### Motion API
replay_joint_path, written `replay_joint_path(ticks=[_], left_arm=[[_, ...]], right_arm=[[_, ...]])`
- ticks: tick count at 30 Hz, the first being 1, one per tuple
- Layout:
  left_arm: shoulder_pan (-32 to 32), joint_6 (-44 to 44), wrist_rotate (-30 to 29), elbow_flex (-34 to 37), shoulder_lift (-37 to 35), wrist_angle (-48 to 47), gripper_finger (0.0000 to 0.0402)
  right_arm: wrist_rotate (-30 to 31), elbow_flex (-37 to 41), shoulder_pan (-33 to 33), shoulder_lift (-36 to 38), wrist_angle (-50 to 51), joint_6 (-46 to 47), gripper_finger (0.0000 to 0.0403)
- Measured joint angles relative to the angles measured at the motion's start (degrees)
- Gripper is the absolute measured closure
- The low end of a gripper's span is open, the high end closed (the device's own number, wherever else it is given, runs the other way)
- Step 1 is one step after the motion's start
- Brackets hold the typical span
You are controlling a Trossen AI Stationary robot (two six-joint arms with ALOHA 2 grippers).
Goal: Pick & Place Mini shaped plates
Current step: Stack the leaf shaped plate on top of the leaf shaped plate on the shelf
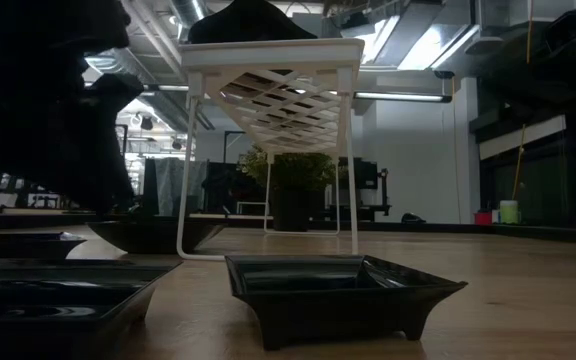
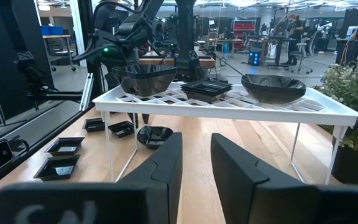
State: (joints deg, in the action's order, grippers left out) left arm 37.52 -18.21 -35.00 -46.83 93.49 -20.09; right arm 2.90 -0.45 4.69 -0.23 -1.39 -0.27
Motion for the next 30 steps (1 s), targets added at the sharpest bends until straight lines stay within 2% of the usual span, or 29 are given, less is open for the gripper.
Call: replay_joint_path(ticks=[4,12,30], left_arm=[[0.7,1.5,-1.8,0.0,1.1,2.6,0.0288],[0.7,-0.5,0.5,0.0,1.1,2.5,0.0288],[0.1,-0.1,1.4,0.0,2.1,2.7,0.0288]], right_arm=[[0.0,0.0,0.0,0.0,0.0,0.0,0.0318],[0.0,0.0,0.0,0.0,0.0,0.0,0.0318],[0.0,0.0,0.0,0.0,0.0,0.0,0.0318]])
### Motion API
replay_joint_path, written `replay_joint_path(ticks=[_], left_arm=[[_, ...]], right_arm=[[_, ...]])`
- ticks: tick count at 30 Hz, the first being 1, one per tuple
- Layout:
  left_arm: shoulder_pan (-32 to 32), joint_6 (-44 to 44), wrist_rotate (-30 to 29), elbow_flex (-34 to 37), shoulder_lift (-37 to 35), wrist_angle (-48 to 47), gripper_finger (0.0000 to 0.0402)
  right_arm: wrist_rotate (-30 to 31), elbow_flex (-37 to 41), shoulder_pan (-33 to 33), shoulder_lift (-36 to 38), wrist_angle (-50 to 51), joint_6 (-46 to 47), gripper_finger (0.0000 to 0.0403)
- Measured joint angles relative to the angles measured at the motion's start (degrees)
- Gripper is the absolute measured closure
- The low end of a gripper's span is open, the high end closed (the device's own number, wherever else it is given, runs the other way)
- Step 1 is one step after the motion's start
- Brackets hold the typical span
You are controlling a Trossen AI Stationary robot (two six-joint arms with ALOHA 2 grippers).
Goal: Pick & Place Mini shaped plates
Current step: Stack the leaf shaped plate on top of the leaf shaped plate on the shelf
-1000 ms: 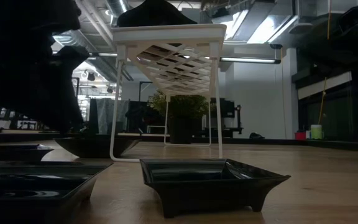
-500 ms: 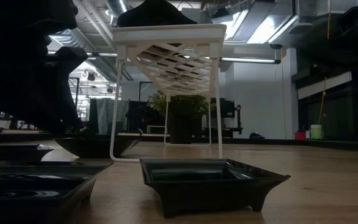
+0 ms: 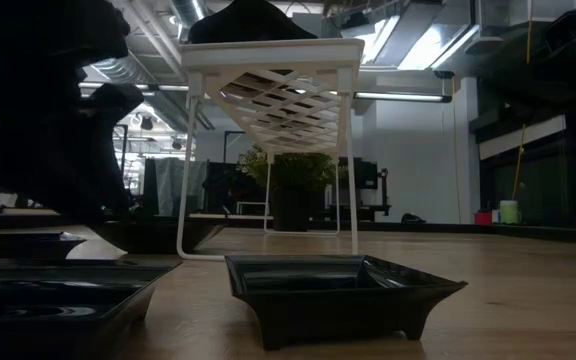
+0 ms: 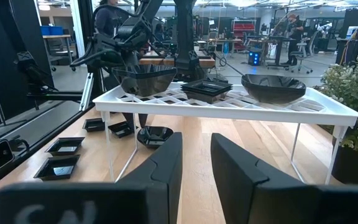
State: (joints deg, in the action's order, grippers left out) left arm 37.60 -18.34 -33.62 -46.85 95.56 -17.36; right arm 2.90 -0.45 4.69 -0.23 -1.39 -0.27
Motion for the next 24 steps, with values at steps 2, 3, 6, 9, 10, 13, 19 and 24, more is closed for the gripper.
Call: replay_joint_path(ticks=[2,3,6,9,10,13,19,24], left_arm=[[-0.3,0.0,0.2,0.0,0.5,0.3,0.0288],[-0.3,0.1,0.1,0.0,0.7,0.5,0.0288],[-0.3,1.0,-0.9,0.0,1.0,1.2,0.0288],[-0.3,1.0,-1.0,0.0,1.0,1.0,0.0288],[-0.3,1.1,-1.0,0.0,1.0,0.9,0.0288],[-0.5,1.1,-1.0,0.0,1.0,0.9,0.0288],[-1.8,1.1,1.4,0.0,1.0,0.9,0.0288],[-2.2,1.1,1.7,0.0,1.0,0.8,0.0288]], right_arm=[[0.0,0.0,0.0,0.0,0.0,0.0,0.0318],[0.0,0.0,0.0,0.0,0.0,0.0,0.0318],[0.0,0.0,0.0,0.0,0.0,0.0,0.0318],[0.0,0.0,0.0,0.0,0.0,0.0,0.0318],[0.0,0.0,0.0,0.0,0.0,0.0,0.0318],[0.0,0.0,0.0,0.0,0.0,0.0,0.0318],[0.0,0.0,0.0,0.0,0.0,0.0,0.0318],[0.0,0.0,0.0,0.0,0.0,0.0,0.0318]])
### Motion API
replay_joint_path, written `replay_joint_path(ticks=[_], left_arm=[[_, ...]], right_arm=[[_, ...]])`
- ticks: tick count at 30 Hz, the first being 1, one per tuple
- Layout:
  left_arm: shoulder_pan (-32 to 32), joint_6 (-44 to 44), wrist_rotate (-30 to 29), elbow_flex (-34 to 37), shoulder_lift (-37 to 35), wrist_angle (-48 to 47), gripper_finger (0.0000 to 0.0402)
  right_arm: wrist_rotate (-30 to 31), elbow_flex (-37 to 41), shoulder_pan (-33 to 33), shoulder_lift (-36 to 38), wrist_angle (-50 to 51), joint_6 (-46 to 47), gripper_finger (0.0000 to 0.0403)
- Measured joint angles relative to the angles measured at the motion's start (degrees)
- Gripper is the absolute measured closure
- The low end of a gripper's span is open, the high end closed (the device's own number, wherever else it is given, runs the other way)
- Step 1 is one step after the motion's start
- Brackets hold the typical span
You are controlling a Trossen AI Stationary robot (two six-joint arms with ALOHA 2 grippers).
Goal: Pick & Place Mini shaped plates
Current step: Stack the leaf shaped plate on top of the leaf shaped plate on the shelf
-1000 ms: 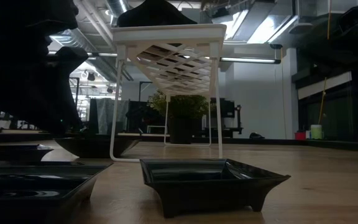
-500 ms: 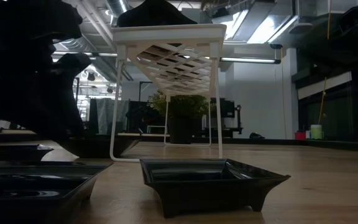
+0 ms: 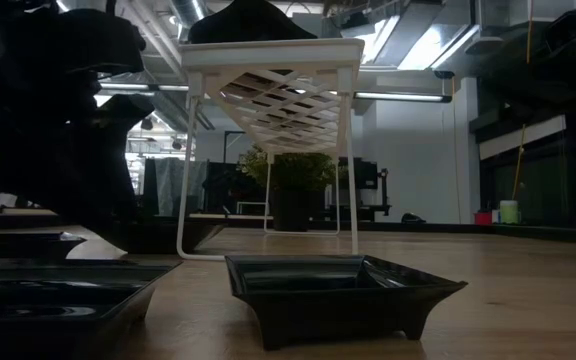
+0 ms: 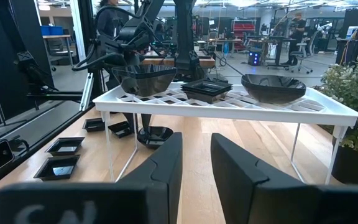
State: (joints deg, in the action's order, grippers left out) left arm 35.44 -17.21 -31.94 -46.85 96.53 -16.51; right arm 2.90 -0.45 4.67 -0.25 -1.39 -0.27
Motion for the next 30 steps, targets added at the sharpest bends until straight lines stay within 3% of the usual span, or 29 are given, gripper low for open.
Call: replay_joint_path(ticks=[10,24,30], left_arm=[[0.0,0.0,0.0,0.0,0.0,0.0,0.0294],[-1.9,0.0,4.5,0.0,0.0,0.0,0.039],[-1.9,0.0,3.9,0.0,0.0,0.0,0.0398]], right_arm=[[0.0,0.0,0.0,0.0,0.0,0.0,0.0318],[0.0,0.0,0.0,0.0,0.0,0.0,0.0318],[0.0,0.0,0.0,0.0,0.0,0.0,0.0318]])
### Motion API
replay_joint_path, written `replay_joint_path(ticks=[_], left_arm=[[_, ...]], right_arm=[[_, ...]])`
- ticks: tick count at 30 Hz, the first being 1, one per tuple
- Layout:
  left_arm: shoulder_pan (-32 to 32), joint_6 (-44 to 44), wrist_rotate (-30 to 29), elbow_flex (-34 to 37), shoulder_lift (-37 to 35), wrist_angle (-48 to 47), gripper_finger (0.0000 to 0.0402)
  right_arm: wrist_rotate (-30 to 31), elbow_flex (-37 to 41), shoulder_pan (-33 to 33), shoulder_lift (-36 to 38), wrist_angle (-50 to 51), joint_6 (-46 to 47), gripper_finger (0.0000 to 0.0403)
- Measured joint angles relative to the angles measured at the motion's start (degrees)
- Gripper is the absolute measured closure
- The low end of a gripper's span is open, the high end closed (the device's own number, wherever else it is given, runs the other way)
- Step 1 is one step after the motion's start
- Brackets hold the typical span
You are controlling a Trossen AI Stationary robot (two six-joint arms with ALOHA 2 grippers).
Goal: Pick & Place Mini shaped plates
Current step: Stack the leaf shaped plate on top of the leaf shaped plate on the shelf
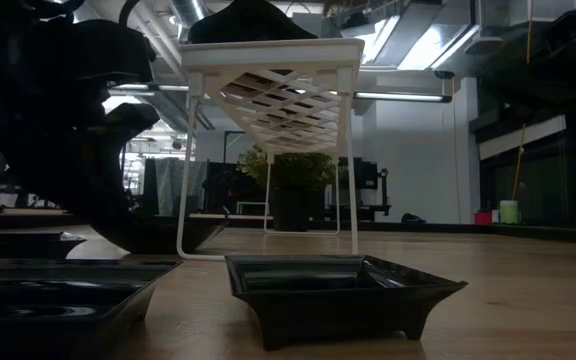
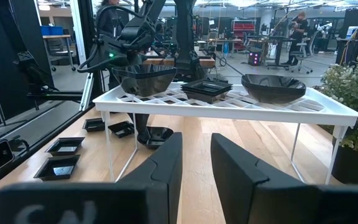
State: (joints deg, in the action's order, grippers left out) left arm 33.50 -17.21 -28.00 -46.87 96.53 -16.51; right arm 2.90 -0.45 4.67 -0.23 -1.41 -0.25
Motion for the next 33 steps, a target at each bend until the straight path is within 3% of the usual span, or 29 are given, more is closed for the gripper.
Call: replay_joint_path(ticks=[8,25,33], left_arm=[[1.2,-1.3,-2.6,0.0,0.0,-0.6,0.0399],[5.2,-18.3,-9.3,0.0,-1.8,-10.3,0.04],[5.8,-25.6,-14.4,0.0,-6.8,-17.4,0.0399]], right_arm=[[0.0,0.0,0.0,0.0,0.0,0.0,0.0318],[0.0,0.0,0.0,0.0,0.0,0.0,0.0318],[0.0,0.0,0.0,0.0,0.0,0.0,0.0318]])
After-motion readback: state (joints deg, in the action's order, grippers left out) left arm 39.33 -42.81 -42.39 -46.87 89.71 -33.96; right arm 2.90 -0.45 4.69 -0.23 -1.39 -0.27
